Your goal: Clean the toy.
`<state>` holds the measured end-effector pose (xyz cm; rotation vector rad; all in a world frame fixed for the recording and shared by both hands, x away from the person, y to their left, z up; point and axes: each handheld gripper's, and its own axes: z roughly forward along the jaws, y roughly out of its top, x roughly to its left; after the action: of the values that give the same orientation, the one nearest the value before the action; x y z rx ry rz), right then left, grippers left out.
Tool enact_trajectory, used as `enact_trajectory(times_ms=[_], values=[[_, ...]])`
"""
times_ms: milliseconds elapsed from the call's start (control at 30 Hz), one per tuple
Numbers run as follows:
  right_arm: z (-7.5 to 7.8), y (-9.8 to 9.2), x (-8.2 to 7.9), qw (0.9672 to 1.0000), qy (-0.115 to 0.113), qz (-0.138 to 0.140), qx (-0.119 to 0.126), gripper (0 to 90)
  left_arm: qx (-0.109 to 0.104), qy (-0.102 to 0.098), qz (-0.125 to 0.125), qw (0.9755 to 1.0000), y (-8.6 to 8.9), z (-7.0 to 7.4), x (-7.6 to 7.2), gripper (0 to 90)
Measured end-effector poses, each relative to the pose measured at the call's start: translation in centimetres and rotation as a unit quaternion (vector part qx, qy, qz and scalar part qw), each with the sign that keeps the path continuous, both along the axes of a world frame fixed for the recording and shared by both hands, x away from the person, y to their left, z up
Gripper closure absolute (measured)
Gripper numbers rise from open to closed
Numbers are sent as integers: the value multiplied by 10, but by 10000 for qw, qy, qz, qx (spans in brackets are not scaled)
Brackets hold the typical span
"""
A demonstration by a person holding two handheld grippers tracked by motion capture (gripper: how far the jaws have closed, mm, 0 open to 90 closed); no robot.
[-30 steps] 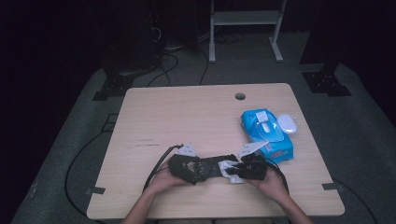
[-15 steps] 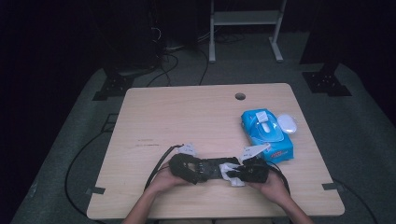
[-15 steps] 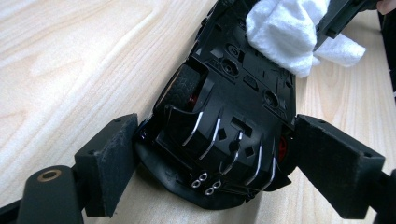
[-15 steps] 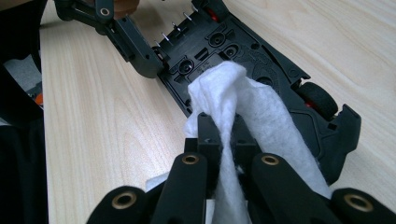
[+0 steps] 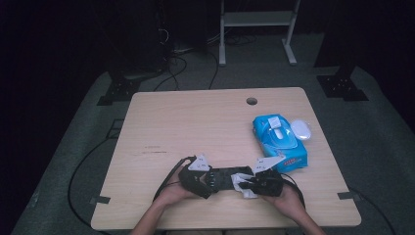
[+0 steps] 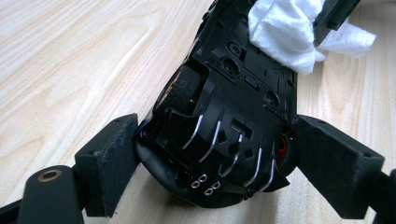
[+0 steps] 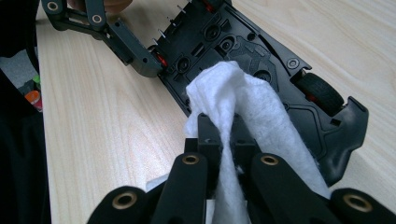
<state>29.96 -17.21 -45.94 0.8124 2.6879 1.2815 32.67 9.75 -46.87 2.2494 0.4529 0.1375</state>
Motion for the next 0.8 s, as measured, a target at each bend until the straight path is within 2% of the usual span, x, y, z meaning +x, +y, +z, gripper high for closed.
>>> enact_trajectory(times_ms=[33, 67, 100, 200, 300, 333, 567, 633, 800], values=[[0, 0, -1, 10000, -37, -10, 1, 866, -56, 143, 43, 9999, 1, -1, 2, 159], [0, 0, -1, 10000, -37, -10, 1, 866, -56, 143, 43, 9999, 1, -1, 2, 159], [-1, 0, -1, 10000, -68, -17, 4, 866, -119, 310, 70, 9994, 2, -2, 4, 159], [-1, 0, -2, 9999, -140, -45, 8, 867, -205, 462, 120, 9986, 2, -3, 7, 157], [-2, 0, -4, 9998, -210, -43, 21, 869, -310, 698, 167, 9969, 4, -5, 10, 153], [-2, 0, -4, 9998, -210, -43, 21, 869, -310, 698, 167, 9969, 4, -5, 10, 151], [-2, -1, -7, 9997, -245, -14, 33, 870, -505, 1137, 233, 9920, 8, -9, 16, 150], [-2, -1, -8, 9996, -275, 0, 20, 870, -531, 1137, 212, 9919, 8, -9, 16, 153], [-2, -1, -10, 9993, -367, 33, -48, 871, -466, 941, 242, 9942, 6, -9, 13, 170]])
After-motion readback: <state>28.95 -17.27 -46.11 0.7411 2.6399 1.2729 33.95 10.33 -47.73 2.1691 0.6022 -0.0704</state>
